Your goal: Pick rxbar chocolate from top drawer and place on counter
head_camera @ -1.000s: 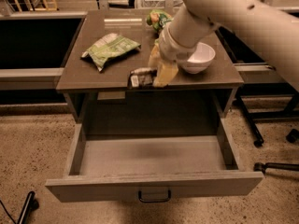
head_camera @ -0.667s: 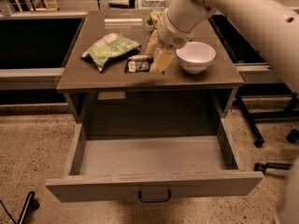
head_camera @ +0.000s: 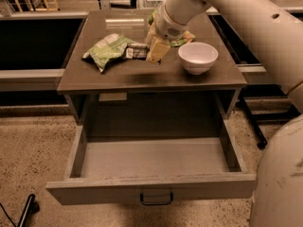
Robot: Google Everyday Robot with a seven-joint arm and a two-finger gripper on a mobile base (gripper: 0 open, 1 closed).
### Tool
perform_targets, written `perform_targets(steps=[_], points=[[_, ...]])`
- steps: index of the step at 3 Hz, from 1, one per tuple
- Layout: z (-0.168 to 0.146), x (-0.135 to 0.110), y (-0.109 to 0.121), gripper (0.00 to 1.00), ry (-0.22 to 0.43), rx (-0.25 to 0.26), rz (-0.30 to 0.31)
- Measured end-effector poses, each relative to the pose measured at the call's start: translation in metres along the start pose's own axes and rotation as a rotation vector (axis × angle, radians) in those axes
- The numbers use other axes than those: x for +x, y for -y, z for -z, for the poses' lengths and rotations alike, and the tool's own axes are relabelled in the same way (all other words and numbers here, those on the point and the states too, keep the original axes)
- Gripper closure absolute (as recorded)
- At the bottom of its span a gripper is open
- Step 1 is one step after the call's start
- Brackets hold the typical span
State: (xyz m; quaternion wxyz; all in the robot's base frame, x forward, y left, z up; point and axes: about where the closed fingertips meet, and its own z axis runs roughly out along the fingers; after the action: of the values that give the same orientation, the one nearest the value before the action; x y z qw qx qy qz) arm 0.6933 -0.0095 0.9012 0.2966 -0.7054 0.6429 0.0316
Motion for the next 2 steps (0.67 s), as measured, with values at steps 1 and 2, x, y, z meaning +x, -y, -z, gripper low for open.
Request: perform_targets(steps=[1, 2], points=[[-0.0019, -0.001, 0.0044, 0.36, 0.006, 0.016, -0.012], [-0.0019, -0.001, 0.0044, 0.05, 0.006, 0.016, -0.012]])
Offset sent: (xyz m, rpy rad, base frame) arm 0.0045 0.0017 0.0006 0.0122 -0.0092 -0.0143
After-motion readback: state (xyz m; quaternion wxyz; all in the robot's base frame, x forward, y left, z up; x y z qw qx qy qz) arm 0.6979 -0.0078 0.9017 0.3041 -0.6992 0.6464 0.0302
